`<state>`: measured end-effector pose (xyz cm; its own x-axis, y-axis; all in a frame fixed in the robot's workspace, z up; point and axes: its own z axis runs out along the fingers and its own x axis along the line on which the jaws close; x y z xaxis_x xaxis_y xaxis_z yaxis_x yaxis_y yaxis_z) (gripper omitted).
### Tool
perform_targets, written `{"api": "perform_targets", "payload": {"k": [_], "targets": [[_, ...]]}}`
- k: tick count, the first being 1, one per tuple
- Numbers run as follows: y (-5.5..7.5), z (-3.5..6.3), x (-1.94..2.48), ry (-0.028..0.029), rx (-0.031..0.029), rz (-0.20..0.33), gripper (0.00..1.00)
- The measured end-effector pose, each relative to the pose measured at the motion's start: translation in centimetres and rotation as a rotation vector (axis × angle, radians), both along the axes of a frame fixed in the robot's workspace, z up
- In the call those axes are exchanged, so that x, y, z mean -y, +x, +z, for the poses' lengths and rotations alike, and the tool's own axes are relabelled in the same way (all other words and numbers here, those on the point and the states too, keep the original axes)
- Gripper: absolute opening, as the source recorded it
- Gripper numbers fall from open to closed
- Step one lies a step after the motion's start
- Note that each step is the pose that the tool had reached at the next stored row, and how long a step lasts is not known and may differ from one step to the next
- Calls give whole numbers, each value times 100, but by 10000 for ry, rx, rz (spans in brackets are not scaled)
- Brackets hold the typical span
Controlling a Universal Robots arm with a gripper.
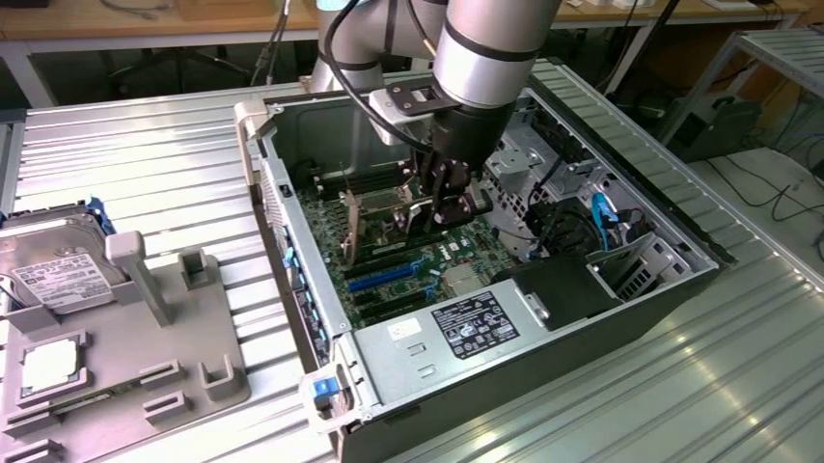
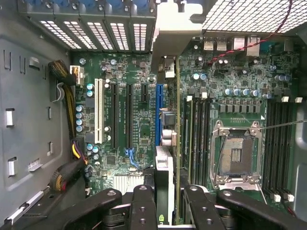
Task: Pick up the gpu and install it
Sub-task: 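Insert the gpu into the slot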
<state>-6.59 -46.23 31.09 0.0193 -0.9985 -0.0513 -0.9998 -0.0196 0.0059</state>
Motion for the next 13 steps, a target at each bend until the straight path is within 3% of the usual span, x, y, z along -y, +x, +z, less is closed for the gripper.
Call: {"api": "perform_targets", "payload": {"k": [13], "targets": [[0, -8, 0, -1, 0, 0, 28]]}}
